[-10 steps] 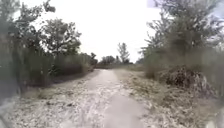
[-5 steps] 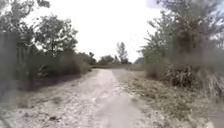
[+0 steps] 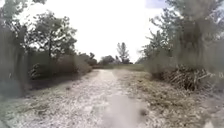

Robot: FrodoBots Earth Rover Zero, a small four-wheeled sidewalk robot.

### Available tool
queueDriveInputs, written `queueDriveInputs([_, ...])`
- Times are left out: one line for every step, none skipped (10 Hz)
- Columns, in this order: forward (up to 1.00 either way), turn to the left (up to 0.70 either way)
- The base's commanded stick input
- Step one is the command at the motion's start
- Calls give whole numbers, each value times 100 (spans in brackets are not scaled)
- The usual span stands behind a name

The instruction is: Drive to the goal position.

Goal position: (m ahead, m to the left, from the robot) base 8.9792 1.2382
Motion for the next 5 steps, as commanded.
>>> queueDriveInputs([70, 0])
queueDriveInputs([70, 0])
queueDriveInputs([70, 0])
queueDriveInputs([70, 0])
queueDriveInputs([70, 0])
